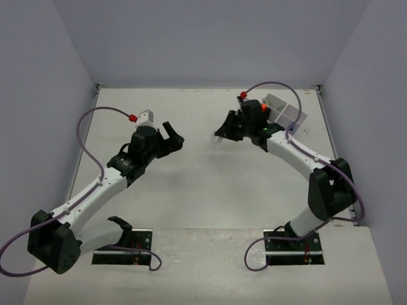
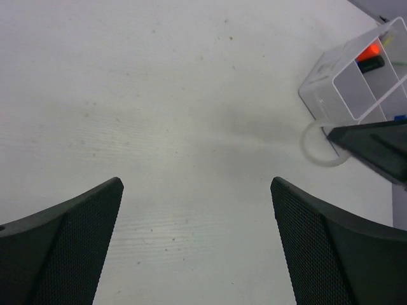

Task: Sort the stationery into containers
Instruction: Place the stationery in the storage box.

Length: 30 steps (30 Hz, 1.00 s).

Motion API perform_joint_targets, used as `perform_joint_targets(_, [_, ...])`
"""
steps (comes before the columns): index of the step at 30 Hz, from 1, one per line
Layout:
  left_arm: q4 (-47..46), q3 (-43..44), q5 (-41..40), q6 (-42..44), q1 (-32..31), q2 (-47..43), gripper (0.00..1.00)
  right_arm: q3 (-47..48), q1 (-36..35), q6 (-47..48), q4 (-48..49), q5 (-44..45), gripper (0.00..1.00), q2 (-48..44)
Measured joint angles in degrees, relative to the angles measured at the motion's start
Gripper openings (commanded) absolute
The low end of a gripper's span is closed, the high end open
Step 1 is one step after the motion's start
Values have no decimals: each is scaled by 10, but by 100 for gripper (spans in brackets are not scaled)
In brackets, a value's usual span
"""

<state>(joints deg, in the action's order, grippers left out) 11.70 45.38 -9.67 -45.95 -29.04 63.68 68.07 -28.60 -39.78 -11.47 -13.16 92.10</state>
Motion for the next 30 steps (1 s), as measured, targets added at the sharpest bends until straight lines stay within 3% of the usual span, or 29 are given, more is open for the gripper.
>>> perform_joint_targets(6, [132,6,-38,8,0,-114,100,-36,242,-105,-39,184,0,-94])
perform_joint_targets(9, [182,7,-50,24,0,-172,100,2,303,-194,-94,238,0,-102])
perform_joint_targets(14, [240,16,-63,52,0,-213,100,100,329,-326,-185,286,0,-65])
perform_joint_targets(20, [277,17,-81,67,0,-227,100,113,346,-491,-255,287,0,-45])
perform_joint_targets(30, [287,16,-91,76,0,-239,100,93,350,-622,-240,269,0,-27])
